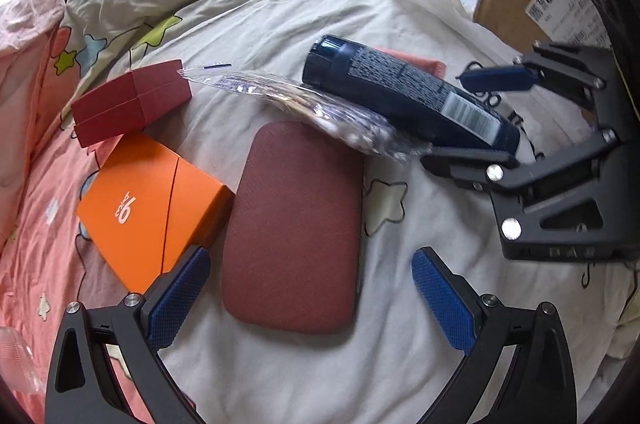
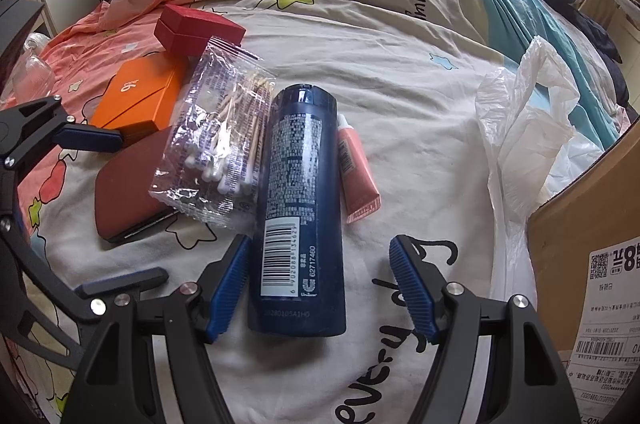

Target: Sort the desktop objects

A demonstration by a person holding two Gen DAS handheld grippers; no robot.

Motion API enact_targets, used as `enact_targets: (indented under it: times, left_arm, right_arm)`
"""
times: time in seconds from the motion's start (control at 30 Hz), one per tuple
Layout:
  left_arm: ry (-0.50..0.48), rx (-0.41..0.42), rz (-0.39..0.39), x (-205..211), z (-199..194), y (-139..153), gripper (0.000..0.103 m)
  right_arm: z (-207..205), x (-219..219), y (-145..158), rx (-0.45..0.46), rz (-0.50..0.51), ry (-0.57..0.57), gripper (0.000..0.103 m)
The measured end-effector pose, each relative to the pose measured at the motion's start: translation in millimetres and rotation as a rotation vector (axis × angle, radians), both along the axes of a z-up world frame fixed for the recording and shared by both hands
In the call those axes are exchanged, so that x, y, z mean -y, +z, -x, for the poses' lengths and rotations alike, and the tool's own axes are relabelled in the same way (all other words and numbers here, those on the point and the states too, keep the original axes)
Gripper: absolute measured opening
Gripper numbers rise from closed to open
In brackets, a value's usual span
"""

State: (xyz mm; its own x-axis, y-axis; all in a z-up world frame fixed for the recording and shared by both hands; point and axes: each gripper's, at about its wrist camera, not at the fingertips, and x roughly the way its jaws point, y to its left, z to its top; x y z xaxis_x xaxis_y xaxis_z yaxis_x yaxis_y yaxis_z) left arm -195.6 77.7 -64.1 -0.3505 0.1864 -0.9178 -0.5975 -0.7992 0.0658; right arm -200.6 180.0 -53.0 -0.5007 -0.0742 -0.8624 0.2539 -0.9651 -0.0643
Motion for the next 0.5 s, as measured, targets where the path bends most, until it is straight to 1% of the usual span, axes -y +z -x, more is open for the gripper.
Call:
enact_targets:
  times: [0.13,0.23,0.37,0.5]
  left_arm:
    - [0.017,0.022,-0.021,3.9,3.4,-1.1,0.103]
    - [0.045,0.045,-0.023,9.9,8.5,-1.1,0.102]
    - [0.066,0.073,-0.050,18.9,12.3,-0.2,0.095]
    - [0.062,0.071,-0.045,18.7,8.5,0.0,0.089]
  right_arm:
    - [-0.2,-0.9,-0.1,0.002,0.009,-0.003,0.067]
    - [1.0,-3.3,0.6,0.002,0.009,-0.001,0.067]
    - [0.8,-2.2,1.0,-0.002,0.003,0.000,0.067]
    - [1.7,0.4,-0.1,-0.004,-0.004,0.003,0.067]
